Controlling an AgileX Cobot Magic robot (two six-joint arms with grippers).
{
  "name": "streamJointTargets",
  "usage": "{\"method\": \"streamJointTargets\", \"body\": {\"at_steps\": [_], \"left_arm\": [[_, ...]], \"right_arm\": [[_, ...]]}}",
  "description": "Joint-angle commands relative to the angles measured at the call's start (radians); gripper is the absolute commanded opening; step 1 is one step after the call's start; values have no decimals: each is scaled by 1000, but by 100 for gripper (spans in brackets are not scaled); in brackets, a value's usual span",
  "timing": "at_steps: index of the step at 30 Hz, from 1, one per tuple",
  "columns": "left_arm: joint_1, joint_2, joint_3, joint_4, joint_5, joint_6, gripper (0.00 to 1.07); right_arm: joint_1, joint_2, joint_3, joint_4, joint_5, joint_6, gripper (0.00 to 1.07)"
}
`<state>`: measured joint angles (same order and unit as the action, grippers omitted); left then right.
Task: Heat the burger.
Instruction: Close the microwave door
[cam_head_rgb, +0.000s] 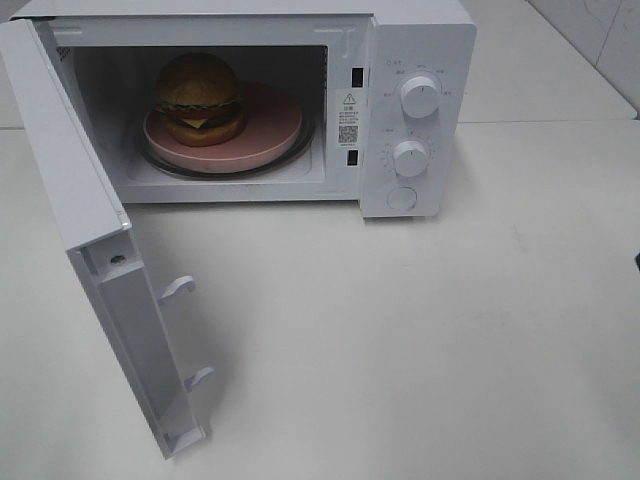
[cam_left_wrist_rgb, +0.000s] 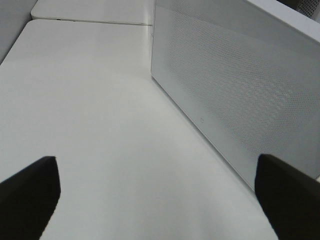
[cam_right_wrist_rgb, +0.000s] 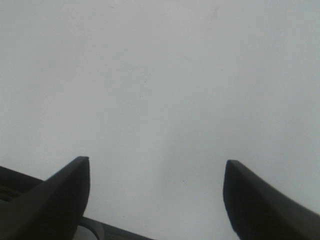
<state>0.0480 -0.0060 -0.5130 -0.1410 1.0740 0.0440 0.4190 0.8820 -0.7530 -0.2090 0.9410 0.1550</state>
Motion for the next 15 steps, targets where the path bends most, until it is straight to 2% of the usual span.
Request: {"method": "streamJointTargets", "body": {"at_steps": [1, 5, 9, 15], "left_arm": [[0, -16, -1, -3, -8, 1, 98], [0, -16, -1, -3, -8, 1, 98], [0, -16, -1, -3, -8, 1, 98], [0, -16, -1, -3, -8, 1, 98]], "right_arm": [[-53, -48, 30, 22, -12, 3, 72], [-136, -159, 85, 35, -17, 3, 72], [-172, -230, 117, 37, -20, 3, 73], [-247, -386, 187, 33, -21, -1, 81]]}}
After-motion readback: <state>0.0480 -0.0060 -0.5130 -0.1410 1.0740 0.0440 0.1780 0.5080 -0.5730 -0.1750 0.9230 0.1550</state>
